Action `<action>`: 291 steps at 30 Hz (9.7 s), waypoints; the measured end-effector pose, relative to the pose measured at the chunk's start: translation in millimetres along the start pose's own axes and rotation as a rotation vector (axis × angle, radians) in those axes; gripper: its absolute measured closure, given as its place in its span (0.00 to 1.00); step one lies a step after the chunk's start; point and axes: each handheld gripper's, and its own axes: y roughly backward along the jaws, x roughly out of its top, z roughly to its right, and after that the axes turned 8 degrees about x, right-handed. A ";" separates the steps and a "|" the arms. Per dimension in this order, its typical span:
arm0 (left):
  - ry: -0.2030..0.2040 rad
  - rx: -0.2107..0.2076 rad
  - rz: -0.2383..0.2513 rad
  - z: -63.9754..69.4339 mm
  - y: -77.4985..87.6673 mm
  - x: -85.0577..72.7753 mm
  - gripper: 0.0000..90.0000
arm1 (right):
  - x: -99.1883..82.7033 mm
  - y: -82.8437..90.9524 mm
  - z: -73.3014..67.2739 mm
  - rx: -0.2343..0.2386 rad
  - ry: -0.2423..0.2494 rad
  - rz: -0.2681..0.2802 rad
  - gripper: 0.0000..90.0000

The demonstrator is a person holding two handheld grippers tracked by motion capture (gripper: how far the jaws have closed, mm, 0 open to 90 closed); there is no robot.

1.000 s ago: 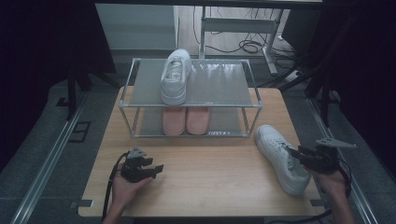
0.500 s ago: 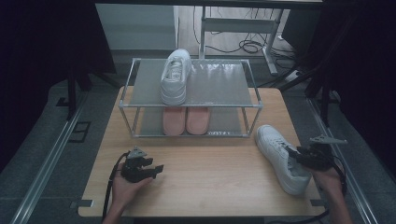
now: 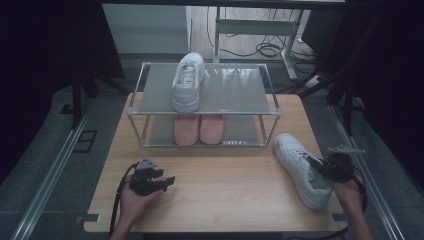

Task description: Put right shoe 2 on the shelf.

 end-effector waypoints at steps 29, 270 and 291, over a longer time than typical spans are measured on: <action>-0.003 0.002 0.001 -1.0 0.2 0.2 0.46 | -25.4 36.7 -10.2 0.116 -0.118 0.224 0.91; 0.017 0.000 0.010 -15.5 2.4 -2.1 0.46 | 236.5 -30.7 -153.9 0.213 0.010 0.322 0.93; 0.010 -0.001 0.008 -13.8 1.5 -2.3 0.46 | 216.2 -57.7 -157.0 0.214 0.035 0.263 1.00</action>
